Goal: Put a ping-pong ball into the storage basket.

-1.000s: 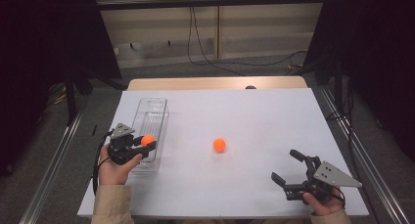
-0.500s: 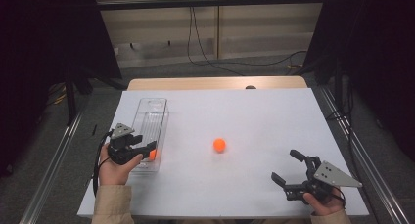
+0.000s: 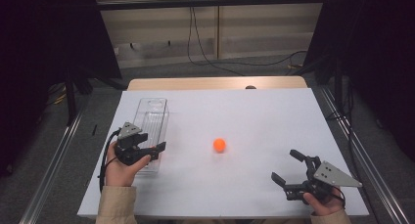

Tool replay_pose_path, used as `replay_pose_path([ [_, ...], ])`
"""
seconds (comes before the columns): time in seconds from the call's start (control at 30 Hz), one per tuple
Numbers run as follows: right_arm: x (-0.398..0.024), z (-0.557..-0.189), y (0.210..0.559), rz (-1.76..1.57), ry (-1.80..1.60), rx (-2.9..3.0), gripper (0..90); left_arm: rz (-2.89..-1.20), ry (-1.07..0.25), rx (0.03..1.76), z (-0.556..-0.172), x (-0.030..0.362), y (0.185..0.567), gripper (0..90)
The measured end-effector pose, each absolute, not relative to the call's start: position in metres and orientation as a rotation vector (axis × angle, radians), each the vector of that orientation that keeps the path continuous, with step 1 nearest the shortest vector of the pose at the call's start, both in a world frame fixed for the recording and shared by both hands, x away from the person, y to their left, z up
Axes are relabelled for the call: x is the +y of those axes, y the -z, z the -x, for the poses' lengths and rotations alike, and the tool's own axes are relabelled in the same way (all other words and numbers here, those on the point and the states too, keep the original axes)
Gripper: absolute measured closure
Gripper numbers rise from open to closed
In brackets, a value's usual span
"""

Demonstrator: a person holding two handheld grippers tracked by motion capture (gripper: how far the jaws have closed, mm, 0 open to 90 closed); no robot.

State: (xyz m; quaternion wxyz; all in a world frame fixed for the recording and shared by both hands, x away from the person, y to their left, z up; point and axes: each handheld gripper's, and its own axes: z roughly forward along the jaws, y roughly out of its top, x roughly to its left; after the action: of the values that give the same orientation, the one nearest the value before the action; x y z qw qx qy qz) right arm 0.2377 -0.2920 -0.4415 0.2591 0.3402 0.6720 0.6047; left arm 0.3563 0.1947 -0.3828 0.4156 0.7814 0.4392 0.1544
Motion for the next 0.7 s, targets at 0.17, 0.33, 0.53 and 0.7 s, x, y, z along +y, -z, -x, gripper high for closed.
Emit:
replay_pose_path([
  [0.17,-0.292,-0.238,0.442,-0.922,-1.637,1.822,1.6,-1.973,-0.376,1.079,-0.355,0.187,0.383,22.4],
  [0.33,-0.292,-0.238,0.442,-0.922,-1.637,1.822,1.6,-1.987,-0.367,1.059,-0.355,0.182,0.384,20.2],
  [0.53,-0.292,-0.238,0.442,-0.923,-1.636,1.823,1.6,-1.999,-0.356,1.04,-0.355,0.173,0.385,17.9],
  [0.7,-0.292,-0.238,0.442,-0.924,-1.636,1.823,1.6,-2.008,-0.339,1.033,-0.354,0.168,0.386,16.5],
])
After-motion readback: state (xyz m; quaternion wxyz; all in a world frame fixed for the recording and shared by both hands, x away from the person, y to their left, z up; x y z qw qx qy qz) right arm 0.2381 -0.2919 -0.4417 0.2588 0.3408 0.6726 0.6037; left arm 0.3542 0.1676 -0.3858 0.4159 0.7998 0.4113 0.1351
